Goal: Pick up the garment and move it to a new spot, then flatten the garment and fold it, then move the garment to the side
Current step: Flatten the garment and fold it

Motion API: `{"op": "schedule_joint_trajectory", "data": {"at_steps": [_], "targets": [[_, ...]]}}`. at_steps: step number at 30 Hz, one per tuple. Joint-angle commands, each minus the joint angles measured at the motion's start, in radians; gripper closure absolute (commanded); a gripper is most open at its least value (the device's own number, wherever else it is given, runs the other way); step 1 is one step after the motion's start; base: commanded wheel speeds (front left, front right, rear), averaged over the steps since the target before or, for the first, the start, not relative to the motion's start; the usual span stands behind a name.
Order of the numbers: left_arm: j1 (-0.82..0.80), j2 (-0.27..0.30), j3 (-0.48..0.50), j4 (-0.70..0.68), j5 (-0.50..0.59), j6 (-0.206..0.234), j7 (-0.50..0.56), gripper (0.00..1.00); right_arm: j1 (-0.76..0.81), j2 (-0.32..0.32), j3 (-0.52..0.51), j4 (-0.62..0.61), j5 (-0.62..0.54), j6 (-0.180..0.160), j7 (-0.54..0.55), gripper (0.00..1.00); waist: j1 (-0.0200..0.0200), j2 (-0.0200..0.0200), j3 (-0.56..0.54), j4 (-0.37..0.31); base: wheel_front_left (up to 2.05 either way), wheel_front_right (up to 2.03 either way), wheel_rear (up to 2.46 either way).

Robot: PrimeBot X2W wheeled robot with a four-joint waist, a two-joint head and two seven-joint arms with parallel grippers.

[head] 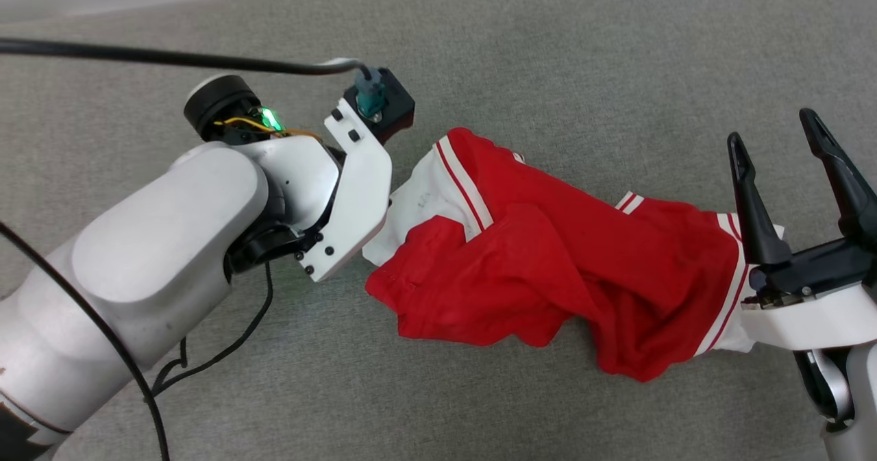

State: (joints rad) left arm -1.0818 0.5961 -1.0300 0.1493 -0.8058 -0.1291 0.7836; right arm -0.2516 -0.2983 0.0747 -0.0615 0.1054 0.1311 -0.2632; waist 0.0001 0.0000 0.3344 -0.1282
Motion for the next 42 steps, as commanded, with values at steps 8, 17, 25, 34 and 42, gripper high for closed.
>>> {"op": "schedule_joint_trajectory", "data": {"at_steps": [8,17,25,34,42], "targets": [[-0.099,0.013,-0.192,0.07,-0.115,0.001,0.051,0.0,-0.057,0.012,0.02,-0.008,-0.007,-0.001,-0.002,0.0,-0.0001,0.0,0.08,-0.044,0.0,0.0,0.0],[-0.048,0.013,-0.258,0.081,-0.103,0.0,0.1,0.81,-0.073,0.019,0.034,0.002,-0.015,-0.001,-0.002,0.0,-0.0001,0.0,0.102,-0.057,0.0,0.0,0.0],[-0.055,0.019,-0.251,0.057,-0.087,0.001,0.023,1.0,-0.051,0.01,0.031,0.026,-0.026,-0.001,-0.002,0.0,-0.0001,0.0,0.027,-0.01,0.0,0.0,0.0],[-0.11,0.151,-0.251,0.086,-0.116,0.001,-0.076,1.0,-0.006,0.003,0.029,0.033,-0.019,-0.001,-0.002,0.0,-0.0001,0.0,-0.038,0.043,0.0,0.0,0.0],[-0.071,0.262,-0.23,0.231,-0.141,0.017,-0.125,1.0,-0.012,0.0,0.041,0.024,-0.018,-0.001,-0.002,0.0,-0.0001,0.0,-0.009,0.014,0.0,0.0,0.0]]}}
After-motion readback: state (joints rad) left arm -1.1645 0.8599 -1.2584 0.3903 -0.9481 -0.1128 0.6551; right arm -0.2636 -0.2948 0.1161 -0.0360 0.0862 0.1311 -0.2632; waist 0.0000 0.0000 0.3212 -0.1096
